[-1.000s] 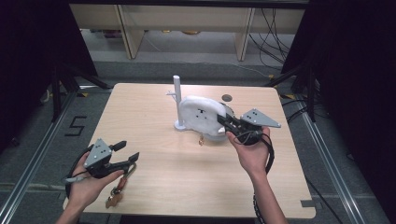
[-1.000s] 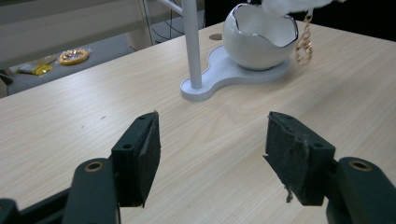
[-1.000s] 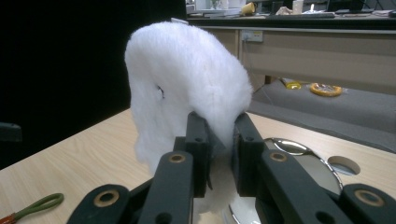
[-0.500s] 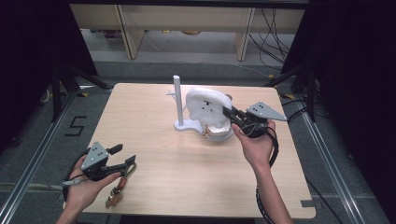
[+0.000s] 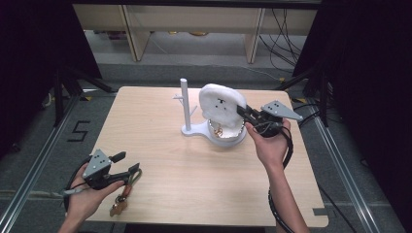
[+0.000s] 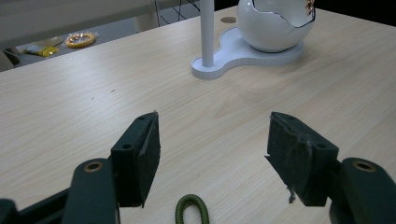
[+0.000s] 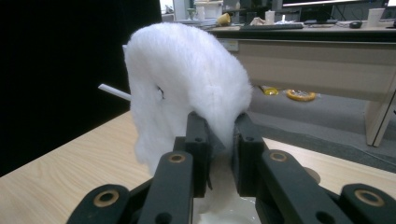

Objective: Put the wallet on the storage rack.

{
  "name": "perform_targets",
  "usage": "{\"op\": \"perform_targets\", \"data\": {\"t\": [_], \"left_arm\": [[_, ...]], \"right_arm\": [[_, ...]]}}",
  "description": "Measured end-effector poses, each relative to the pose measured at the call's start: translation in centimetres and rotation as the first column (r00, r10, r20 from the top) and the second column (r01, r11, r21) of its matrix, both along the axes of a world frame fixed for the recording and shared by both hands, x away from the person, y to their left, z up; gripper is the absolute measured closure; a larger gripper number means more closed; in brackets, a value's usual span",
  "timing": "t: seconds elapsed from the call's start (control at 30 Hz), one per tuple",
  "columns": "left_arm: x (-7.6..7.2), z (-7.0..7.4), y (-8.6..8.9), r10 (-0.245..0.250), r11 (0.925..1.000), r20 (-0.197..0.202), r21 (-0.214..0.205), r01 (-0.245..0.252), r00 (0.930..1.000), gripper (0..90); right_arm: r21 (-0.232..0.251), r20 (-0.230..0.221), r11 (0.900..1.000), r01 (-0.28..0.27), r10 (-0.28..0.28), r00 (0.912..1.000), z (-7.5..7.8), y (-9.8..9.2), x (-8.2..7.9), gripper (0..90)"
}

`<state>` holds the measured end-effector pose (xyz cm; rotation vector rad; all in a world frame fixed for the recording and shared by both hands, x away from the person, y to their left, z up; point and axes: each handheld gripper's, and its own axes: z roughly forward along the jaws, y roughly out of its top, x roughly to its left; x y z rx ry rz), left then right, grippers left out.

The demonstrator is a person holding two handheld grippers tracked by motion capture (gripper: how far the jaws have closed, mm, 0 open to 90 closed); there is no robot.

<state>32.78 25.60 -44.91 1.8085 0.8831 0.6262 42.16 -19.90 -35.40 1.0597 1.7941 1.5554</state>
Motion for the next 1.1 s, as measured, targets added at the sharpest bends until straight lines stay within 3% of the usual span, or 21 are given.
{"op": "perform_targets", "data": {"t": [0.3,0.87,1.1], "left_arm": [[0.0,0.2,0.0,0.006,0.9999,-0.007,0.009,-0.006,1.0000,34.0],[0.0,0.3,-0.1,0.000,0.9999,-0.012,0.016,0.000,0.9999,33.9],[0.1,0.1,-0.2,-0.009,0.9999,-0.013,0.014,0.010,0.9999,33.9]], "right_arm": [[0.002,-0.012,0.9992,0.041,-0.041,0.9991,0.1,-0.6,1.0,80.1],[-0.011,-0.026,0.9979,0.064,-0.065,0.9976,-0.7,-1.3,2.2,80.0],[-0.003,-0.069,0.9965,0.083,-0.083,0.9942,-1.6,-1.5,2.5,79.9]]}}
